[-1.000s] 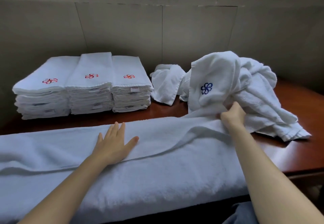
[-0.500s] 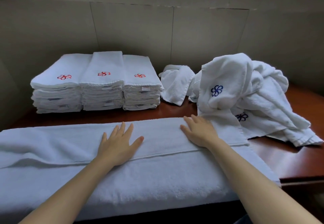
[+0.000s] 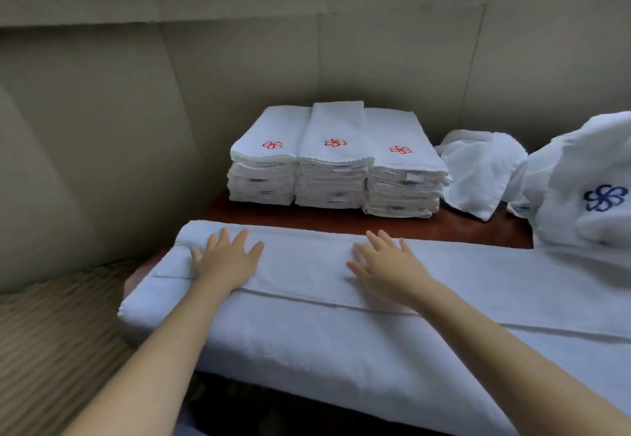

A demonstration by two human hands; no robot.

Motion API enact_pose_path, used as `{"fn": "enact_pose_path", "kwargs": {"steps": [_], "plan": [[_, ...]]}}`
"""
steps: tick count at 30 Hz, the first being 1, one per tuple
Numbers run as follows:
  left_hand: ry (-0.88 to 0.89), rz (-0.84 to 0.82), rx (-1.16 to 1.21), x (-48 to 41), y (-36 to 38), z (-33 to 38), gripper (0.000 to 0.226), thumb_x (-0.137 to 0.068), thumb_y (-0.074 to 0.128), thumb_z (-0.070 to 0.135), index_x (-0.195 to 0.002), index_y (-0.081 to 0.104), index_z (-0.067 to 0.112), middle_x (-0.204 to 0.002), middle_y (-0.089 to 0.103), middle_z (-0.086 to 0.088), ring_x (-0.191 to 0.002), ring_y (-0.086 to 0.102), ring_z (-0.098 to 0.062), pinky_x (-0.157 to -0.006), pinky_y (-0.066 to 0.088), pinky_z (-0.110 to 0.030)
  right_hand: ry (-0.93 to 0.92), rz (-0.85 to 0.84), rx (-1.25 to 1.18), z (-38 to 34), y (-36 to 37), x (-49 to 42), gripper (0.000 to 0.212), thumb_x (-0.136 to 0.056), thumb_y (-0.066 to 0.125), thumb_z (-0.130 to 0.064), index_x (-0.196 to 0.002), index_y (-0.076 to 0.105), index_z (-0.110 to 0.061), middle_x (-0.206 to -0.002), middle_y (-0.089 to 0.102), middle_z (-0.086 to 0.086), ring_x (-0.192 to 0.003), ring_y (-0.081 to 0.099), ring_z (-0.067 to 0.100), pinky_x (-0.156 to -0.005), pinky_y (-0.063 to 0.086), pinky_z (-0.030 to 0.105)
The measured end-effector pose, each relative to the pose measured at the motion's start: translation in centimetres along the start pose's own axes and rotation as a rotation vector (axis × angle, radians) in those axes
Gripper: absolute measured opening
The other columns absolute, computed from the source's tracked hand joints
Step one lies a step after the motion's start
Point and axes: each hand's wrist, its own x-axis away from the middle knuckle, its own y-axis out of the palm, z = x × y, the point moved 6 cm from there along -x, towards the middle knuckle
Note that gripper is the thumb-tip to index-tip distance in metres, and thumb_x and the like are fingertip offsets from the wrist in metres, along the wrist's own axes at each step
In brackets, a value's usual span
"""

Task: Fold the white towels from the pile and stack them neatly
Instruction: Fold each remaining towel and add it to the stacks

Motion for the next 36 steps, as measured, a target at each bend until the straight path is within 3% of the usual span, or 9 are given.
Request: {"fn": "enact_pose_path", "kwargs": {"steps": [5, 10, 16, 21, 25, 28, 31, 33, 36], "plan": [[-0.336, 0.180, 0.352, -0.3, -2.1, -7.8, 0.054, -0.100, 0.032, 0.038, -0.143, 0.032, 0.007, -0.146, 0.035, -0.018, -0.133, 0.031, -0.037, -0.107, 0.028, -0.046, -0.060, 0.002, -0.069, -5.5, 1.7, -3.5, 0.054, -0.100, 0.022, -0.049, -0.149, 0.023, -0.026, -0.160, 0.007, 0.005, -0.147, 0.003, 0.024, -0.117, 0.003, 0.044], [-0.304, 0.216, 0.414, -1.1, -2.3, -9.8, 0.033, -0.095, 0.042, 0.023, -0.119, 0.058, 0.006, -0.125, 0.050, -0.017, -0.116, 0.045, -0.036, -0.095, 0.043, -0.046, -0.034, 0.033, -0.066, -4.8, 2.7, -4.0, 0.055, -0.098, 0.019, -0.053, -0.150, 0.017, -0.033, -0.160, 0.005, 0.001, -0.147, 0.002, 0.021, -0.117, 0.001, 0.044], [-0.379, 0.207, 0.701, -2.4, -2.0, -11.9, 0.056, -0.088, 0.057, 0.009, -0.141, 0.039, 0.009, -0.140, 0.044, -0.014, -0.122, 0.048, -0.032, -0.095, 0.044, -0.036, -0.032, 0.049, -0.087, -4.9, 2.6, -3.9, 0.054, -0.098, 0.022, -0.053, -0.149, 0.021, -0.033, -0.160, 0.008, 0.000, -0.147, 0.004, 0.020, -0.118, 0.002, 0.043], [-0.378, 0.313, 0.701, -2.1, -2.5, -12.2, 0.051, -0.088, 0.049, -0.004, -0.137, 0.044, 0.012, -0.134, 0.044, -0.016, -0.113, 0.050, -0.035, -0.090, 0.046, -0.039, -0.035, 0.064, -0.098, -4.8, 2.4, -3.8, 0.055, -0.098, 0.023, -0.053, -0.149, 0.021, -0.032, -0.160, 0.010, 0.000, -0.147, 0.005, 0.019, -0.118, 0.002, 0.042], [-0.271, 0.394, 0.228, -0.7, -3.9, -9.3, 0.040, -0.089, 0.048, 0.002, -0.128, 0.050, 0.010, -0.126, 0.046, -0.016, -0.115, 0.043, -0.036, -0.094, 0.038, -0.042, -0.085, 0.073, -0.204, -4.3, 1.7, -3.3, 0.045, -0.098, 0.037, -0.045, -0.139, 0.043, -0.027, -0.156, 0.025, 0.003, -0.145, 0.017, 0.018, -0.117, 0.011, 0.039], [-0.052, 0.300, 0.128, -0.4, -3.2, -4.8, 0.041, -0.098, 0.041, 0.026, -0.138, 0.043, 0.018, -0.137, 0.045, -0.010, -0.124, 0.041, -0.031, -0.099, 0.034, -0.041, 0.059, 0.184, -0.138, 0.2, -0.2, -2.2, 0.033, -0.098, 0.040, -0.039, -0.117, 0.061, -0.022, -0.137, 0.049, 0.003, -0.134, 0.037, 0.020, -0.110, 0.025, 0.042], [-0.022, -0.055, 0.098, -0.5, 0.6, -0.2, 0.068, -0.089, 0.017, 0.073, -0.150, 0.011, 0.043, -0.161, 0.008, -0.001, -0.145, 0.009, -0.035, -0.112, 0.010, -0.056, 0.231, 0.024, -0.018, 5.8, 0.5, -0.2, 0.051, -0.098, 0.026, -0.052, -0.143, 0.036, -0.030, -0.155, 0.027, -0.001, -0.143, 0.020, 0.019, -0.113, 0.015, 0.050], [-0.030, -0.079, 0.023, -1.1, 2.0, 1.3, 0.074, -0.080, 0.006, 0.082, -0.147, 0.001, 0.051, -0.161, -0.005, 0.000, -0.145, -0.004, -0.038, -0.110, 0.001, -0.062, 0.234, -0.050, -0.022, 7.6, 1.5, 0.5, 0.060, -0.096, 0.018, -0.059, -0.151, 0.011, -0.036, -0.160, 0.004, -0.006, -0.147, 0.002, 0.016, -0.116, 0.004, 0.049], [-0.013, -0.030, -0.006, -2.8, 2.0, 1.7, 0.075, -0.077, 0.003, 0.085, -0.145, -0.001, 0.054, -0.161, -0.006, 0.002, -0.145, -0.003, -0.039, -0.110, 0.002, -0.063, 0.240, -0.013, -0.023, 8.6, 1.7, -0.5, 0.061, -0.095, 0.013, -0.061, -0.151, 0.005, -0.037, -0.160, -0.002, -0.007, -0.147, -0.003, 0.016, -0.116, 0.000, 0.047]]}}
